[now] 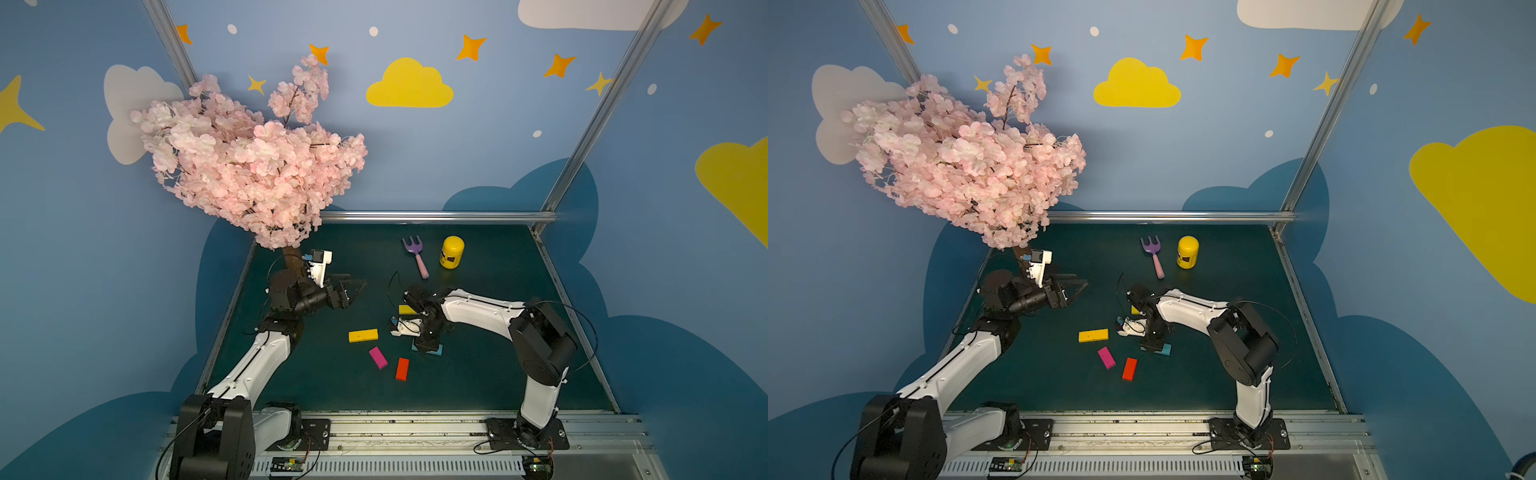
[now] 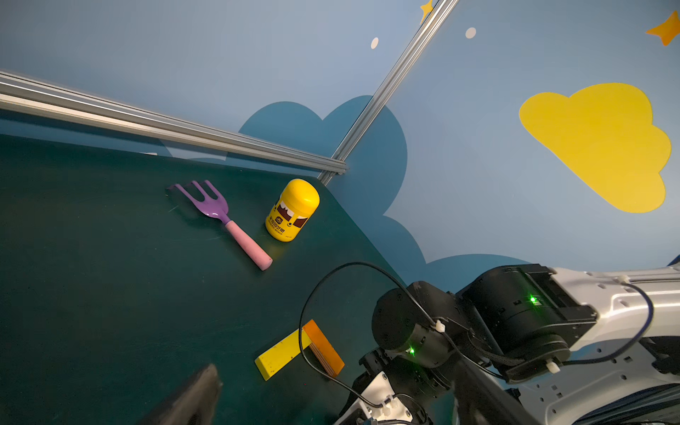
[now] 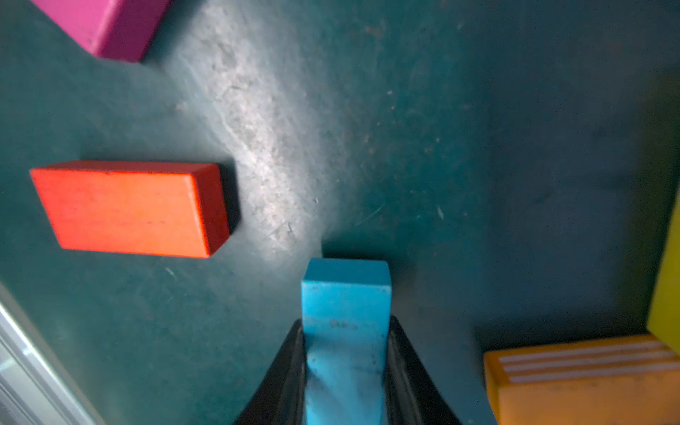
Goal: Assemble the letter p with building blocks
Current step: Assemble the building block at the center of the board.
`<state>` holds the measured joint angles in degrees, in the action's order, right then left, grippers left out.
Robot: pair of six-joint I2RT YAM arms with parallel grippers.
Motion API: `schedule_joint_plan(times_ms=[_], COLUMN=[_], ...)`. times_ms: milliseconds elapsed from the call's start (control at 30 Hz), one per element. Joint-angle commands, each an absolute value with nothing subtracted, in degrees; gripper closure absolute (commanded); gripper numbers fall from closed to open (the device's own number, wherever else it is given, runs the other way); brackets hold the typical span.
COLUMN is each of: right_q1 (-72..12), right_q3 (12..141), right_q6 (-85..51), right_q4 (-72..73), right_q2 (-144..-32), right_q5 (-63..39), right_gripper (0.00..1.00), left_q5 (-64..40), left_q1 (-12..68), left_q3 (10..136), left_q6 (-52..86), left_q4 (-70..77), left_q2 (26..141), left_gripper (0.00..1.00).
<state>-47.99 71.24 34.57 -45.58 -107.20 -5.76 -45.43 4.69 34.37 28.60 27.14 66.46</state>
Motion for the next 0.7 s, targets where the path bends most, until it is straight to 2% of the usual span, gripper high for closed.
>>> schedule_joint_plan(times_ms=[0,267,667], right_q1=[-47.09,-45.64,-43.69], right_q3=[72.23,72.9,76.54], right_q6=[38.3,42.56,45.54], right_q4=[-45.75,-44.13,-45.16], right_q2=[-108.34,-110.49,-115.24], right_q5=[-8.31,-10.42,-7.57], right_gripper=[0.67,0.68,0.68], left_q5=[-44.2,-43.6,-42.55], left_q1=[4.96,5.33,5.63], left_q3=[34.66,35.42,36.16], left_q6=[28.21,28.09,27.77], left_q4=[28.38,27.28,25.94], left_q2=[65.6,65.13,65.11], left_gripper=[0.0,0.0,0.0])
